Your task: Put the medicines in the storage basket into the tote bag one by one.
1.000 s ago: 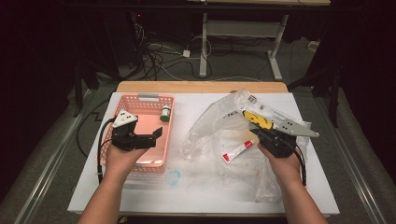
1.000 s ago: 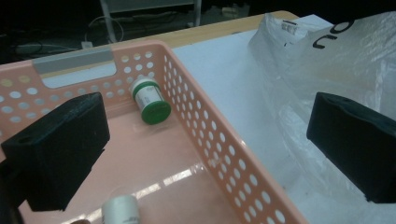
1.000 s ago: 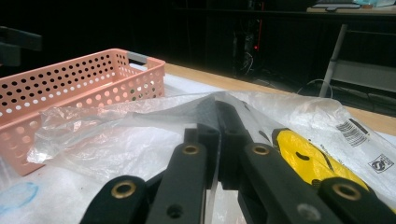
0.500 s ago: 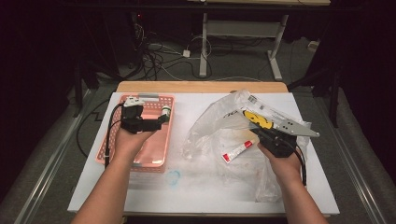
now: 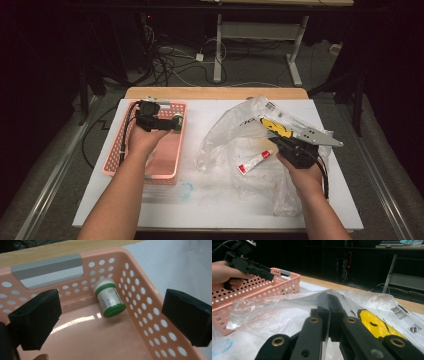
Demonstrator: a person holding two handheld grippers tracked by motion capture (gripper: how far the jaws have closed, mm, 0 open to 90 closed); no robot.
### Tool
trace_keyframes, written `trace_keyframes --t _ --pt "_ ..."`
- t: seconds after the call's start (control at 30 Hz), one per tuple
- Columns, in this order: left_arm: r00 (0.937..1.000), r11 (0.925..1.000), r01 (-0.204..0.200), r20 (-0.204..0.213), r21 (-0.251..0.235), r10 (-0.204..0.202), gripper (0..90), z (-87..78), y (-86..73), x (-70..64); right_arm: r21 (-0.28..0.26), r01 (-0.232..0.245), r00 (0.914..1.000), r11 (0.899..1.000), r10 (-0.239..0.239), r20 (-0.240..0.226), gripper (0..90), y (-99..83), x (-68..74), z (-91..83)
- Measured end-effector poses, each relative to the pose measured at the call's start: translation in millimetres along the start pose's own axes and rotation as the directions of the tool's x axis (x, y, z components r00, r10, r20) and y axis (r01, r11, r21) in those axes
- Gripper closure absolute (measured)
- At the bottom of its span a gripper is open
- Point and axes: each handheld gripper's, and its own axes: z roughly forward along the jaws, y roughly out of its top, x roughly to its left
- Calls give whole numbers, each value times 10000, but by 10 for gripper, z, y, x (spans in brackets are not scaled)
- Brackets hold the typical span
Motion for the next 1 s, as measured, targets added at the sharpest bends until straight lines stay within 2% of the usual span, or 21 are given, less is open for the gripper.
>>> trace_keyframes --t 0.27,0.43,0.6,0.8,1.0 --pt "9982 9967 572 120 570 -579 72 215 77 99 19 -117 9999 9999 117 -39 900 -10 -2 8" --pt "9973 9939 716 123 841 -729 135 314 111 122 -15 -130 9999 9999 130 -42 900 -7 -11 3" --pt "9949 9899 972 175 1035 -995 153 405 134 146 -8 -140 9999 9999 140 -98 900 -9 1 11" --pt "9940 9863 1035 209 1284 -1071 194 489 160 170 3 -164 9998 9999 164 -109 900 -11 7 12" --pt "9906 9838 1204 485 1330 -1278 296 550 185 192 43 -135 9999 9999 135 -81 900 -14 14 18"
